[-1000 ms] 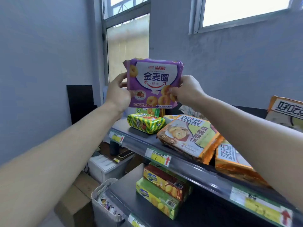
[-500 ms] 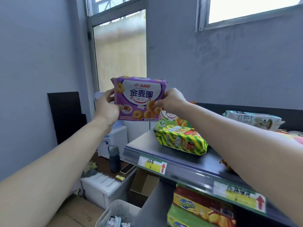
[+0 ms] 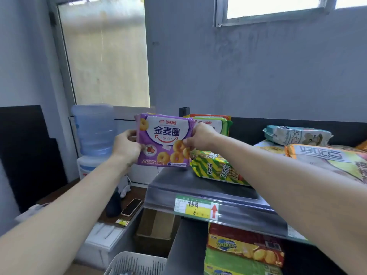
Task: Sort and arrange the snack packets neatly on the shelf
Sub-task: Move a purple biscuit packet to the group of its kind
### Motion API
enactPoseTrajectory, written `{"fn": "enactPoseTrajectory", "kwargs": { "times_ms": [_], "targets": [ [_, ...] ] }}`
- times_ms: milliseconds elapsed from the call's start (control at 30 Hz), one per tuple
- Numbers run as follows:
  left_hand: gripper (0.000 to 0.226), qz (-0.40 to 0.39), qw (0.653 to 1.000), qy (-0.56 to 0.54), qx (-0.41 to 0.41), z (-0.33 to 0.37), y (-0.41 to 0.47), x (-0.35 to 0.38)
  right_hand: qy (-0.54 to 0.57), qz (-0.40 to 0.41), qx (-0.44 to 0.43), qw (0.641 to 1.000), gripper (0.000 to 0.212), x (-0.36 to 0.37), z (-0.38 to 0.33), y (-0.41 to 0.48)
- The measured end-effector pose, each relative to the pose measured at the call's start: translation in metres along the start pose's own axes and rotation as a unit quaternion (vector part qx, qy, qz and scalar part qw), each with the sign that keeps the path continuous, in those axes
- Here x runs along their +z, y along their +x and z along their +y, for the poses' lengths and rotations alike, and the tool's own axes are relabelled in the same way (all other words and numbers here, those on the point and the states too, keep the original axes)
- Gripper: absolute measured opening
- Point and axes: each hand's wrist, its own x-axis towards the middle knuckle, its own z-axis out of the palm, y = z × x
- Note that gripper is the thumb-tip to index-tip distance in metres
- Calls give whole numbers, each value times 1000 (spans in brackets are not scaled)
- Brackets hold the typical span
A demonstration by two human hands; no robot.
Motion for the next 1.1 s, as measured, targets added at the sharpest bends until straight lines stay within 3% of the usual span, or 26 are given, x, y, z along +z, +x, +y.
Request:
{"fn": "enactPoseTrajectory", "kwargs": {
  "times_ms": [267, 400, 733, 1100],
  "targets": [
    [40, -110, 993, -21, -36, -6, -2, 41, -49, 25, 77, 995, 30, -20, 33, -10],
    [36, -144, 988, -27, -38, -1, -6, 67, -59, 43, 107, 992, 23, -35, 49, -21],
    [26, -148, 987, 17, -60, 9, 5, 91, -23, 70, 154, 985, 24, -34, 68, -13],
    [25, -95, 993, 37, -61, 0, 14, 95, -25, 60, 113, 991, 13, -36, 70, -25]
  ]
}}
